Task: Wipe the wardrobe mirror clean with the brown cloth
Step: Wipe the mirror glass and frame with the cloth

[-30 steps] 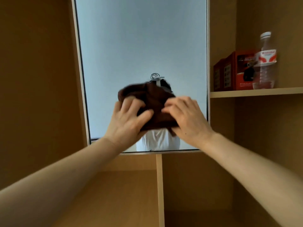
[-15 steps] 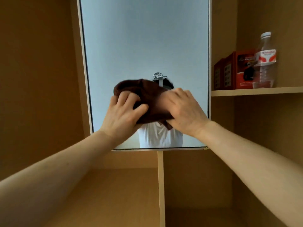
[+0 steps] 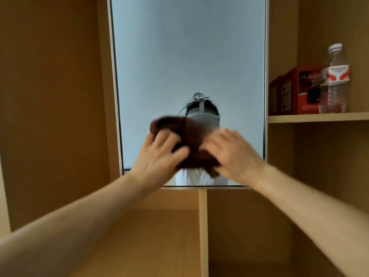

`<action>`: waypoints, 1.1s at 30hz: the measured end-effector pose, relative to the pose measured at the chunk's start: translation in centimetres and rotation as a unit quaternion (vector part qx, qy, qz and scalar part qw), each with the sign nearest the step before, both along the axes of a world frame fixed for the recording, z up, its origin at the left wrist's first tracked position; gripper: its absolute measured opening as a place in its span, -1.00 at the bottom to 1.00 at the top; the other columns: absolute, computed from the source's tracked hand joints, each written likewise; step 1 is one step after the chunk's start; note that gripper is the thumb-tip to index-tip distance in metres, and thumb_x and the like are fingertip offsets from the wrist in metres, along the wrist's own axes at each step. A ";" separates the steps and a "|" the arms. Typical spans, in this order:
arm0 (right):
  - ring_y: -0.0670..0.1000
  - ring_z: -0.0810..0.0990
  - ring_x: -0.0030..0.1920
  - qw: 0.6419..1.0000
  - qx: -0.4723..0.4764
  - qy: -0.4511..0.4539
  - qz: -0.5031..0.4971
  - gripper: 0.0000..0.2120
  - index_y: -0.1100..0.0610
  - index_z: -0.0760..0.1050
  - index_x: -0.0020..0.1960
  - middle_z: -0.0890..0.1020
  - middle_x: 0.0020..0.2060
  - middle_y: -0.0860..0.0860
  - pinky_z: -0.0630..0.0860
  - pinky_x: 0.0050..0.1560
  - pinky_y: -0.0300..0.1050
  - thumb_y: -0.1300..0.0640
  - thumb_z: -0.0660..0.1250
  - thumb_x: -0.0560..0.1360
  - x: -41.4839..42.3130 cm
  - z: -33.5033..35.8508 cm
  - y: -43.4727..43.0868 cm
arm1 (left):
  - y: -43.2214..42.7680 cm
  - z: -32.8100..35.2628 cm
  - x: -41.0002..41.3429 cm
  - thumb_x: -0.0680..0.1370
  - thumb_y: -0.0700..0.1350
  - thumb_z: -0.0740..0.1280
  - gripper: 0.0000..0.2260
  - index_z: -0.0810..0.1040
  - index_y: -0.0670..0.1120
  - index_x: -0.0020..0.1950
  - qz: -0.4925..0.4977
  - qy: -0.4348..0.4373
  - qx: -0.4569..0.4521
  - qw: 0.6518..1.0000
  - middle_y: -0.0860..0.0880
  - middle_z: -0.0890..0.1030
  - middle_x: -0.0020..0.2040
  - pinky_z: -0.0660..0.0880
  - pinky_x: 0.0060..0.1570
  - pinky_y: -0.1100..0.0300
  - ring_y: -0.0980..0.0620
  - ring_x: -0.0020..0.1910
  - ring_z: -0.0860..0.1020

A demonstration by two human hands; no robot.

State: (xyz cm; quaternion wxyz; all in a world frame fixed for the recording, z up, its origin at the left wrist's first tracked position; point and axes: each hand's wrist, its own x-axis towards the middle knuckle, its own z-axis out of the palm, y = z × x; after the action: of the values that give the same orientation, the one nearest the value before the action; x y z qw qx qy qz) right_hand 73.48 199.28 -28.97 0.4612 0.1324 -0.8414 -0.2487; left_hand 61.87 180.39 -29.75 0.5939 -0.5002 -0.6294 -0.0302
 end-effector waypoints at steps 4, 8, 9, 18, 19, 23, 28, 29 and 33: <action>0.22 0.44 0.13 0.996 -0.034 0.083 -0.030 -0.66 0.19 0.51 0.14 0.54 0.14 0.14 0.31 0.07 0.06 0.21 0.36 0.37 -0.6 9.3 -0.5 | 1.4 8.2 0.1 0.43 0.00 0.38 -0.70 0.59 -0.14 0.07 0.026 -0.018 0.113 0.993 -0.25 0.52 0.06 0.33 -0.12 -0.06 -0.29 0.09 0.43; 0.20 0.42 0.19 0.986 -0.095 0.139 0.003 -0.65 0.21 0.51 0.15 0.52 0.17 0.12 0.27 0.16 0.01 0.29 0.34 0.37 -1.8 9.7 -0.8 | 2.3 9.6 0.0 0.39 -0.01 0.42 -0.67 0.56 -0.13 0.09 0.018 -0.037 0.135 0.990 -0.22 0.50 0.07 0.30 -0.10 -0.04 -0.27 0.10 0.38; 0.22 0.44 0.17 0.984 -0.103 0.142 0.016 -0.65 0.22 0.52 0.13 0.54 0.15 0.14 0.29 0.15 0.04 0.30 0.36 0.35 -1.9 8.3 -0.8 | 2.2 8.5 -0.2 0.38 -0.01 0.44 -0.67 0.58 -0.13 0.07 0.011 -0.037 0.130 0.991 -0.23 0.51 0.05 0.31 -0.12 -0.04 -0.24 0.09 0.36; 0.11 0.43 0.06 0.998 0.047 0.009 0.031 -0.72 0.17 0.57 0.05 0.60 -0.01 0.10 0.37 0.06 -0.02 0.10 0.40 0.37 -0.6 -1.0 1.5 | 0.7 -1.7 -1.1 0.44 -0.03 0.27 -0.75 0.63 -0.08 0.02 -0.017 0.019 0.003 1.000 -0.19 0.60 -0.02 0.45 -0.12 -0.03 -0.18 0.08 0.38; 0.13 0.45 0.05 0.998 0.057 0.005 0.022 -0.69 0.18 0.57 0.04 0.60 -0.02 0.11 0.38 0.03 -0.01 0.11 0.46 0.33 -0.6 0.5 1.4 | 0.8 -0.4 -1.0 0.43 -0.02 0.30 -0.76 0.64 -0.08 0.00 -0.012 0.022 0.009 1.000 -0.19 0.60 -0.04 0.43 -0.14 -0.02 -0.17 0.06 0.38; 0.21 0.47 0.05 0.998 -0.022 0.052 -0.011 -0.65 0.17 0.52 0.10 0.55 0.02 0.15 0.33 -0.02 0.03 0.20 0.42 0.32 -0.6 9.5 0.1 | 1.5 7.6 -0.8 0.35 0.01 0.48 -0.66 0.60 -0.12 0.05 0.023 -0.005 0.096 0.995 -0.23 0.55 0.02 0.37 -0.15 -0.04 -0.22 0.06 0.39; 0.16 0.31 0.23 0.990 -0.106 0.072 -0.063 -0.31 -0.05 0.18 0.46 0.40 0.23 0.08 0.25 0.20 0.07 0.18 0.34 0.39 -1.5 14.1 -1.6 | 2.9 11.8 -0.1 0.39 0.00 0.41 -0.62 0.51 -0.15 0.12 0.032 -0.039 0.154 0.987 -0.22 0.49 0.08 0.31 -0.11 -0.05 -0.29 0.11 0.40; 0.17 0.29 0.25 0.989 -0.105 0.068 -0.083 -0.28 -0.07 0.16 0.47 0.37 0.25 0.08 0.22 0.23 0.07 0.14 0.34 0.38 -1.5 13.1 -2.0 | 3.0 10.9 0.0 0.37 -0.01 0.42 -0.62 0.52 -0.15 0.12 0.027 -0.049 0.158 0.986 -0.22 0.50 0.07 0.32 -0.12 -0.06 -0.29 0.10 0.41; 0.19 0.23 0.33 0.991 -0.072 -0.003 -0.113 -0.17 -0.01 0.18 0.49 0.34 0.26 0.11 0.14 0.36 0.14 -0.28 0.23 0.28 -0.5 5.5 -3.0 | 1.9 3.8 -0.8 0.30 0.01 0.52 -0.61 0.60 -0.15 0.04 0.001 -0.040 0.123 0.992 -0.21 0.55 0.00 0.36 -0.15 -0.04 -0.20 0.05 0.38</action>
State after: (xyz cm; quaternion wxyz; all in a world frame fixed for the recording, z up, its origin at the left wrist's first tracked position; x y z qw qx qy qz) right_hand 72.98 196.26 -23.49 0.4355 0.0035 -0.8682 -0.2376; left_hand 61.10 182.28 -25.94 0.6253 -0.4212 -0.6446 -0.1270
